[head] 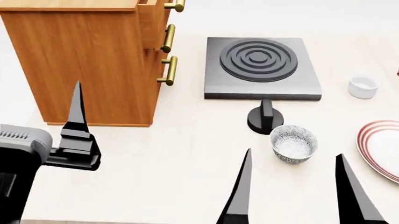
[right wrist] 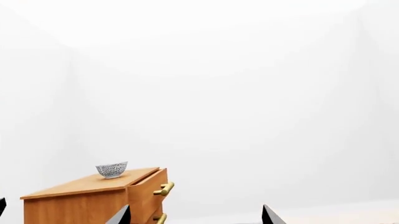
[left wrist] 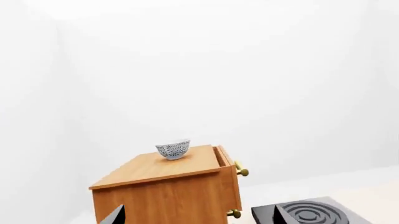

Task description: Pick the akita bowl on the wooden cabinet and place it on the plate.

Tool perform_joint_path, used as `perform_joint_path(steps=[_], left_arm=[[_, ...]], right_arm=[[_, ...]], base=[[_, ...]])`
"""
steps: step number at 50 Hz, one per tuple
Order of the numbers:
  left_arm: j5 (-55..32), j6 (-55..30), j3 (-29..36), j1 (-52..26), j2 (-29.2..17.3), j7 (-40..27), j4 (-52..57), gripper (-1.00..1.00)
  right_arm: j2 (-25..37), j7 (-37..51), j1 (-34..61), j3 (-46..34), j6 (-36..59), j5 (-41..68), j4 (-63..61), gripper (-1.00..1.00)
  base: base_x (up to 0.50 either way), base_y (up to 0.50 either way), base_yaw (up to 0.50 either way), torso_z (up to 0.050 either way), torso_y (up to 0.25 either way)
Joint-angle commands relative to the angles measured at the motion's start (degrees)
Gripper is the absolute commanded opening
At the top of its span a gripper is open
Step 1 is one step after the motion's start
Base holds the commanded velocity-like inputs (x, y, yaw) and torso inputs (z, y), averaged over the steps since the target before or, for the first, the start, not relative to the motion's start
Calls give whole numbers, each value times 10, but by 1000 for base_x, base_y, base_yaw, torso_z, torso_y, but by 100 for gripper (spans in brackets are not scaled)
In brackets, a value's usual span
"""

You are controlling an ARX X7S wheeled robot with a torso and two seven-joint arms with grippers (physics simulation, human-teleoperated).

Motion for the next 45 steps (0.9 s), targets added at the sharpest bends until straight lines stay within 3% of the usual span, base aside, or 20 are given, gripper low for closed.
perform_joint_path(steps=[1,9,19,37,45], left_arm=[[-20,-118,0,-117,2,10,42,100],[-44,-217,-24,-194,9,15,94,100],[-59,-276,-23,-227,20,7,142,100],[-97,-288,-31,-235,16,-12,156,100],[-149,-286,-29,-243,2,-51,157,100]], right_arm=[[14,11,1,-10,-12,1,-1,100],[23,9,-5,-15,-36,1,-1,100],[32,14,-5,-23,-49,3,0,100],[46,29,4,-36,-45,7,2,100],[52,37,7,-42,-44,8,-1,100]], base=[[0,0,0,0,0],[86,0,0,0,0],[412,0,0,0,0],[440,0,0,0,0],[328,0,0,0,0]])
